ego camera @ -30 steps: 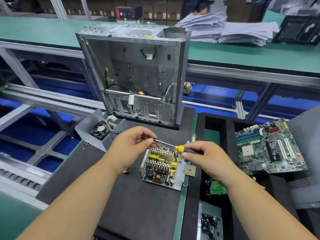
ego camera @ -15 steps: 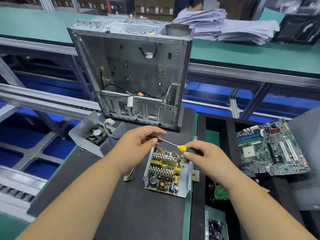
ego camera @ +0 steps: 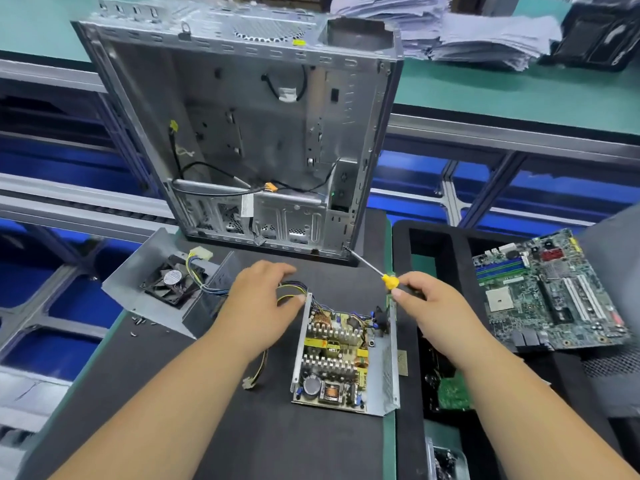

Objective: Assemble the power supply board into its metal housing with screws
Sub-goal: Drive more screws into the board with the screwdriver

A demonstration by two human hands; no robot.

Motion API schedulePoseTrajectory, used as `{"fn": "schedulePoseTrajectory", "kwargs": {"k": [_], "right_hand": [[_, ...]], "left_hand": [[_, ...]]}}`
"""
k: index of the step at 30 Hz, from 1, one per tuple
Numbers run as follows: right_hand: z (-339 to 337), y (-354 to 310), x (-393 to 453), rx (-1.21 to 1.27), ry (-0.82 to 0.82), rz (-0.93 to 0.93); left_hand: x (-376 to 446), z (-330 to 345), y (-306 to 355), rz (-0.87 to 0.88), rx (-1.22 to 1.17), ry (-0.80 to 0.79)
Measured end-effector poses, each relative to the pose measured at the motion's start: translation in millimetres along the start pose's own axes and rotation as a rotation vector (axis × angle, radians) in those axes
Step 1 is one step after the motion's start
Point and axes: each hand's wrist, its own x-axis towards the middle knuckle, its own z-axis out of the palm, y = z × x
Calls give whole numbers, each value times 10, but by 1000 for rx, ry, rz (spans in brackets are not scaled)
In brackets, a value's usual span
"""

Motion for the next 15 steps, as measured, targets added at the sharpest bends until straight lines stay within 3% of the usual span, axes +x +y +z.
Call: {"fn": "schedulePoseTrajectory", "kwargs": {"k": [4,8,15], "right_hand": [[67,45,82,-44,13,55],[115,54,135,-40,-4,118],[134,11,172,-26,-99,170]], "left_hand": [[158,56,25,17,252,-64],[265,70,7,-23,186,-187],[354,38,-61,-50,232,-250]]}}
